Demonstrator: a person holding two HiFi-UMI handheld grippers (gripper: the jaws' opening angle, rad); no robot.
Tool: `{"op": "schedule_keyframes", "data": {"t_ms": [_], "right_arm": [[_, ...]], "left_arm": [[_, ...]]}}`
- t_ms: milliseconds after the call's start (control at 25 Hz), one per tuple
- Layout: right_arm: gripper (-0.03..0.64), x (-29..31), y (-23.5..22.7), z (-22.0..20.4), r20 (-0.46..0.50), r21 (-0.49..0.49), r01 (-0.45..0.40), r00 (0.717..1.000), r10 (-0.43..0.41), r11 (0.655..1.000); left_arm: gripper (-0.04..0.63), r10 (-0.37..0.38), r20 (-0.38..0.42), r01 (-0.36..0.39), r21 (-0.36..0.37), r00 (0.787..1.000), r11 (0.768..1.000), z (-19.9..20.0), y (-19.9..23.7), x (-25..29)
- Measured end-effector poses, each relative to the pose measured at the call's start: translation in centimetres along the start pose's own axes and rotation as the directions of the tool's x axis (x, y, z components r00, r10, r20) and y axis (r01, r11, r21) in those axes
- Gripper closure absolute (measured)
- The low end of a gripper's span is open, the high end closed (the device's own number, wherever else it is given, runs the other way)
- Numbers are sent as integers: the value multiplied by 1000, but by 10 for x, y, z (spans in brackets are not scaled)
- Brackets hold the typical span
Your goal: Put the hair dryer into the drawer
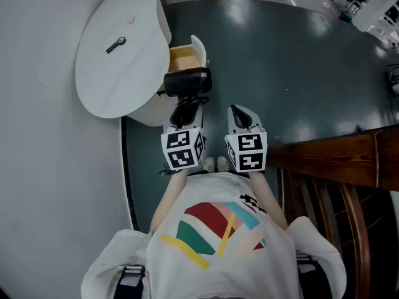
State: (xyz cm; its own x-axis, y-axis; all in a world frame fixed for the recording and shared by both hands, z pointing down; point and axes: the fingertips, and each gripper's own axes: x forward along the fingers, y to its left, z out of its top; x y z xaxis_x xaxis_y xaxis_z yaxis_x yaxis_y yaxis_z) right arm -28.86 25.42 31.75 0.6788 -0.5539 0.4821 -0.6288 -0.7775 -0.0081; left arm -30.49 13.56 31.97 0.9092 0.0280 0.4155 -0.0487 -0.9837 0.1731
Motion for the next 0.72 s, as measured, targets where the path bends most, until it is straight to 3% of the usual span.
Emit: {"op": "schedule_keyframes", "data": {"t_ms": [720], "right_arm": [[606,5,-4,6,31,23,37,999,-38,999]], "left_arm": [[367,-41,18,41,-8,999,999,11,3,10]]}}
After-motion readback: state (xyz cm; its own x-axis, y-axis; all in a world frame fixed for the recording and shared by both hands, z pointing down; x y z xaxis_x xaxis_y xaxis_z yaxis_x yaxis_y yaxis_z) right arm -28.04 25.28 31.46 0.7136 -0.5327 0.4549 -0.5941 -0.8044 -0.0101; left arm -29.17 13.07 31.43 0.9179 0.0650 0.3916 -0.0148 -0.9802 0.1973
